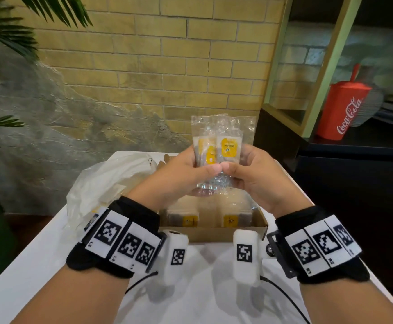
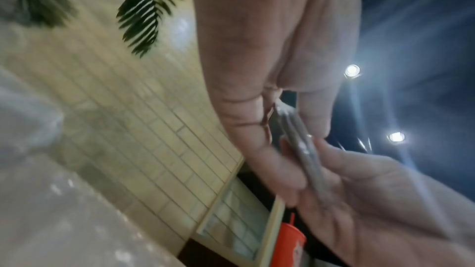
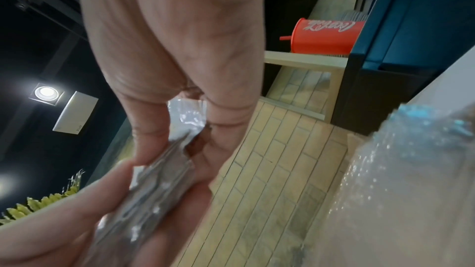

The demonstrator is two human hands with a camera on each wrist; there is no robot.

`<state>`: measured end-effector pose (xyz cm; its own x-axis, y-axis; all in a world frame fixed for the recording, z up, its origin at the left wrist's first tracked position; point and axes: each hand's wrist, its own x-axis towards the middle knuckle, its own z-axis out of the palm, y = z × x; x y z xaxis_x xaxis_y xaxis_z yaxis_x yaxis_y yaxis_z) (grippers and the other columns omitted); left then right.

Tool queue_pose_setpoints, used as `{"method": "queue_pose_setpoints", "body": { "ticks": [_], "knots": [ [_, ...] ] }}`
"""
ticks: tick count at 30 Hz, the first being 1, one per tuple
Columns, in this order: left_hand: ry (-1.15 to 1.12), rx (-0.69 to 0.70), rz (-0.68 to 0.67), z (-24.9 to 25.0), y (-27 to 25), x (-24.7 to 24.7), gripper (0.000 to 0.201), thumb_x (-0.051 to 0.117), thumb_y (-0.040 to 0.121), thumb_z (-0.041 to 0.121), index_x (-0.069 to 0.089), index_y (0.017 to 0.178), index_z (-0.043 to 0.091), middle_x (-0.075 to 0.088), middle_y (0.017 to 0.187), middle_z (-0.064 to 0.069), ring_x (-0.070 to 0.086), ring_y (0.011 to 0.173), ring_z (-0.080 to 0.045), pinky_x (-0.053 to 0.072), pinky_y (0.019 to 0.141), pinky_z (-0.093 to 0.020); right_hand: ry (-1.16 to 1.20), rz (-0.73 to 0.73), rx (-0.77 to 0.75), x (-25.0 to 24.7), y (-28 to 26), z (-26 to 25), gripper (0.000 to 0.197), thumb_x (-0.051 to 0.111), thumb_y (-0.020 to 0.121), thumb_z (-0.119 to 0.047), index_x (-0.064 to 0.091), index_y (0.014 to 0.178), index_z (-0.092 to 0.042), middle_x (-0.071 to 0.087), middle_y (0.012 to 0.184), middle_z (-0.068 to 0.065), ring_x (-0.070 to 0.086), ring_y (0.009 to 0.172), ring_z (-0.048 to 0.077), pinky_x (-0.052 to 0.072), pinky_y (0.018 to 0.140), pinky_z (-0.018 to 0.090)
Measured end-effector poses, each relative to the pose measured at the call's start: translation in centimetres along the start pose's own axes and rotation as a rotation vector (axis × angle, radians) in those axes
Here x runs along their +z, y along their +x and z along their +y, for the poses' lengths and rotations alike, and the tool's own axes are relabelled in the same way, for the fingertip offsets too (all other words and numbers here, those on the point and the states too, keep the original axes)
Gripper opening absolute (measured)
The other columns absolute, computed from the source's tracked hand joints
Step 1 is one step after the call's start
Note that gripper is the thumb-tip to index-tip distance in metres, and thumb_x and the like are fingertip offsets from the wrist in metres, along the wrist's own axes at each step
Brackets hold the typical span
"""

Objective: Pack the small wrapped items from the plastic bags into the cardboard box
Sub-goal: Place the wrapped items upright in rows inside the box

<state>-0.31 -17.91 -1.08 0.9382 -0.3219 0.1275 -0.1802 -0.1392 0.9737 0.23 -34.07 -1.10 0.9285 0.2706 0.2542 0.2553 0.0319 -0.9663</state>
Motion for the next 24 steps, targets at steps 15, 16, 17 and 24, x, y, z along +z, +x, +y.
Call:
{"method": "queue_pose_setpoints", "body": {
  "ticks": [15,16,17,24],
  "knots": [
    [-0.076,0.112,0.408,0.4,0.7,-2.6,0.021,0.056,0.090,0.013,0.051,0.092,0.033,0.065,0.099,0.003,0.065,0.083,-0.014,0.047,0.052,-0.020,-0.646,-0.058,0.117,-2.8,-0.3,-0.4,0.007,0.072,0.074,-0.006,0.073,0.078,-0.012,0.073,0.084,0.007,0.065,0.080,0.020,0.049,0.080,0.030],
    [-0.076,0.112,0.410,0.4,0.7,-2.7,0.020,0.056,0.090,0.014,0.051,0.093,0.033,0.065,0.101,0.002,0.065,0.084,-0.015,0.047,0.053,-0.021,-0.770,-0.098,0.150,-2.8,-0.2,-0.2,0.006,0.072,0.074,-0.008,0.074,0.078,-0.012,0.072,0.086,0.008,0.066,0.085,0.022,0.050,0.082,0.034],
    [-0.068,0.112,0.400,0.4,0.7,-2.7,0.019,0.056,0.090,0.014,0.051,0.095,0.032,0.065,0.102,0.002,0.065,0.085,-0.015,0.047,0.054,-0.022,-0.885,-0.145,0.186,-2.8,-0.2,0.0,0.005,0.070,0.075,-0.010,0.073,0.077,-0.013,0.072,0.087,0.007,0.065,0.086,0.022,0.051,0.082,0.034],
    [-0.011,0.105,0.314,0.2,0.6,-2.0,0.019,0.057,0.091,0.015,0.051,0.094,0.032,0.064,0.104,-0.001,0.063,0.088,-0.016,0.051,0.059,-0.023,-1.186,-0.301,0.375,-2.0,-0.5,1.2,0.014,0.066,0.080,-0.015,0.070,0.071,-0.025,0.065,0.078,-0.007,0.057,0.080,0.010,0.047,0.074,0.021]
  ]
}}
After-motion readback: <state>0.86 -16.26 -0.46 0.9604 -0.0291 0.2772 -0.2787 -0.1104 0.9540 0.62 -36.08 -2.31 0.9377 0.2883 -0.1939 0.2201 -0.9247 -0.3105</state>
